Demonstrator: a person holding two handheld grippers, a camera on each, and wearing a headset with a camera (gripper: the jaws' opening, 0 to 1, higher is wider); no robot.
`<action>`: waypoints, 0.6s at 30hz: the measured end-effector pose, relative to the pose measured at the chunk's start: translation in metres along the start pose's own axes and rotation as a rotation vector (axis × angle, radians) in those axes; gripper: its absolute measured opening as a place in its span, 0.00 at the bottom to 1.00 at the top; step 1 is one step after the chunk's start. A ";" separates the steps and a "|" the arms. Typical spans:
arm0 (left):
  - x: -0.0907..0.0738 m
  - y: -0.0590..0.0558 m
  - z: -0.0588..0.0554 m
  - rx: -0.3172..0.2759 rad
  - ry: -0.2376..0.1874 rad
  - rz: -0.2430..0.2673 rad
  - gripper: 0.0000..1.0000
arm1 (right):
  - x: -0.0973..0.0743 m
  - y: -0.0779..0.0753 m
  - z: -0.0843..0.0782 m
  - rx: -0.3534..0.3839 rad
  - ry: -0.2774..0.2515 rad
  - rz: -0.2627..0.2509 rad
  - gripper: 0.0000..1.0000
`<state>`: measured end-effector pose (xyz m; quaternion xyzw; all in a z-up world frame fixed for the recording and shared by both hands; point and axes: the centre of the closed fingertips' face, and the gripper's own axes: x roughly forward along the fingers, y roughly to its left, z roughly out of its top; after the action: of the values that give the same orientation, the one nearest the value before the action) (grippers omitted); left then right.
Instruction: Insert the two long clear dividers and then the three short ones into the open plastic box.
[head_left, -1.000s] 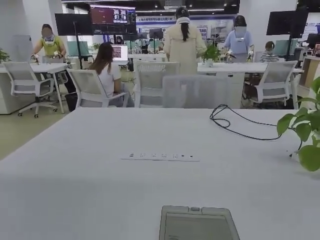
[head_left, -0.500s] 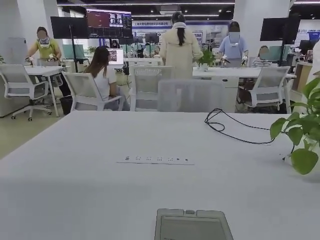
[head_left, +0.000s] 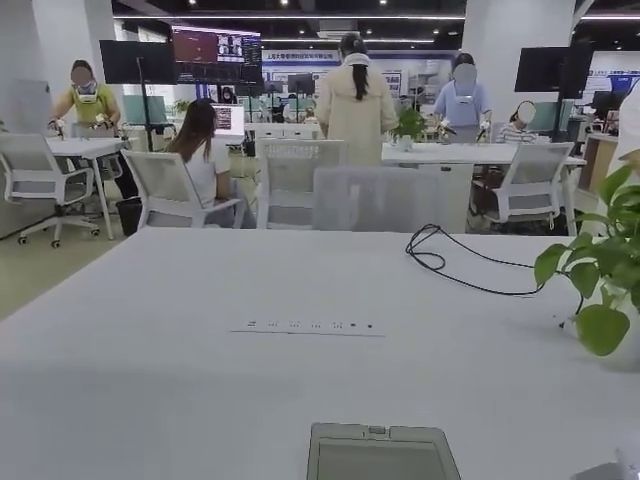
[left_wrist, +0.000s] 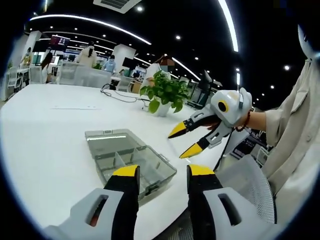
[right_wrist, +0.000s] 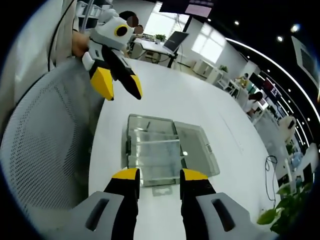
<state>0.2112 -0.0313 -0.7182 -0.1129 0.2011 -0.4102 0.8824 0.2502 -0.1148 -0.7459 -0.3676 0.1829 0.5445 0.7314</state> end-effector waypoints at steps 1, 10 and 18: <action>0.000 -0.001 0.001 -0.005 -0.008 -0.004 0.34 | 0.002 0.004 0.007 0.007 -0.017 0.016 0.32; 0.001 -0.005 0.005 -0.065 -0.041 -0.015 0.24 | 0.013 0.019 0.041 -0.021 -0.096 0.044 0.32; 0.000 -0.009 0.005 -0.095 -0.039 -0.030 0.16 | 0.016 0.023 0.059 -0.047 -0.135 0.052 0.32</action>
<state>0.2076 -0.0368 -0.7107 -0.1655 0.2013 -0.4112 0.8735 0.2264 -0.0576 -0.7259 -0.3421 0.1298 0.5910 0.7189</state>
